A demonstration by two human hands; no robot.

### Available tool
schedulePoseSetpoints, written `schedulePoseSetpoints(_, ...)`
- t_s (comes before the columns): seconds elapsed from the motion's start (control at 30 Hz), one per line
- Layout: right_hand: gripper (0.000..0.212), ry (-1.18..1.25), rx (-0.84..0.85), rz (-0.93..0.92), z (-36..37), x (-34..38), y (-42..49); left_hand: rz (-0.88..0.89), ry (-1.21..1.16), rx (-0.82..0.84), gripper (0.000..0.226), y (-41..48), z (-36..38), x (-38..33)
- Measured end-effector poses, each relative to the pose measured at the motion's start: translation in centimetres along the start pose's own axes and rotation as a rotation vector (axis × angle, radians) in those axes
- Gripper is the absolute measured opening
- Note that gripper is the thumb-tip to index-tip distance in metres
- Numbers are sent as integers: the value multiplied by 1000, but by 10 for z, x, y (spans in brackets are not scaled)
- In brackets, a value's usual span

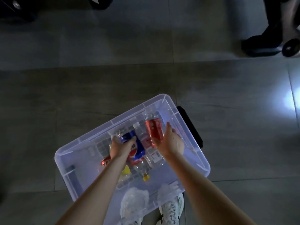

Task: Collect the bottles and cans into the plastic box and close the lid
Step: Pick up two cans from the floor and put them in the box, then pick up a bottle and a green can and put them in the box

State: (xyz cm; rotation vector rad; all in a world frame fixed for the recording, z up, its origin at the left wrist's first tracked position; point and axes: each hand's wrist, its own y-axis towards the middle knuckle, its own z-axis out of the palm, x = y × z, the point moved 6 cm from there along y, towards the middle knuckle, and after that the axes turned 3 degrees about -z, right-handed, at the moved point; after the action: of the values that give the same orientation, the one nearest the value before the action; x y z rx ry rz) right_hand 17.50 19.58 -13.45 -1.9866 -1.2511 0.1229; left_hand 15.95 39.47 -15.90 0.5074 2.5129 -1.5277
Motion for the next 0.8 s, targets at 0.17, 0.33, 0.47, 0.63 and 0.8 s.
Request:
schedulePoseSetpoints(0.17, 51, 52, -1, 55, -22, -5, -53, 49, 72, 5, 68, -36, -23, -17)
schedulePoseSetpoints(0.33, 34, 90, -13, 166, -71, -18, -143, 183, 276, 40, 44, -111, -56, -44)
schedulePoseSetpoints(0.47, 27, 192, -97, 256, -128, -30, -235, 347, 509, 94, 28, -205, -74, -71)
schedulePoseSetpoints(0.63, 15, 336, -212, 418, -192, -63, -367, 565, 717, 244, 15, -344, -86, -91)
schedulePoseSetpoints(0.8, 18, 428, -320, 614, -225, -117, -491, 800, 834, 360, 10, -469, -63, -96)
